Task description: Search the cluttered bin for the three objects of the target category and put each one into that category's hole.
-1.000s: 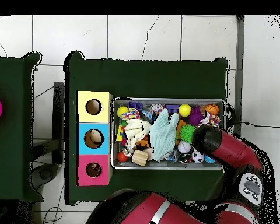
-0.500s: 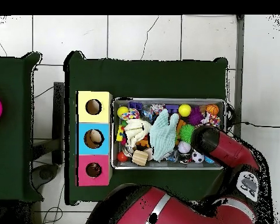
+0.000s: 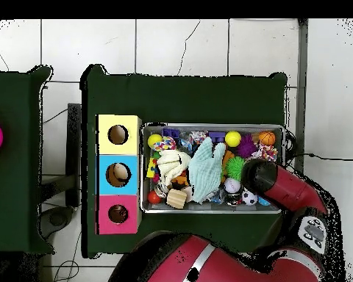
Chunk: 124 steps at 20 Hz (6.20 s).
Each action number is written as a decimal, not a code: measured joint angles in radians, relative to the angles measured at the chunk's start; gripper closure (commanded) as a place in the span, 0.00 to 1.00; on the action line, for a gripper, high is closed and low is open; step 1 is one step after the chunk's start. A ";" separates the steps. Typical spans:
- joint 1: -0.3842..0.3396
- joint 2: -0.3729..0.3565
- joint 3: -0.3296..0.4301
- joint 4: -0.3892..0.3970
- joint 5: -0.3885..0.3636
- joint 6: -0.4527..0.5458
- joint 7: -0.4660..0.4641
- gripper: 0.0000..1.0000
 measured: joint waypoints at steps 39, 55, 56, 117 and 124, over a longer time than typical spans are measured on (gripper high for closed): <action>0.024 0.024 -0.016 -0.037 -0.021 0.164 0.000 1.00; 0.196 -0.104 -0.082 -0.007 -0.021 0.375 0.000 1.00; 0.213 -0.111 -0.087 -0.007 -0.021 0.388 0.000 1.00; 0.736 -0.154 -0.198 0.304 0.551 0.704 0.593 1.00; 0.733 -0.211 -0.107 0.367 0.729 0.704 0.596 1.00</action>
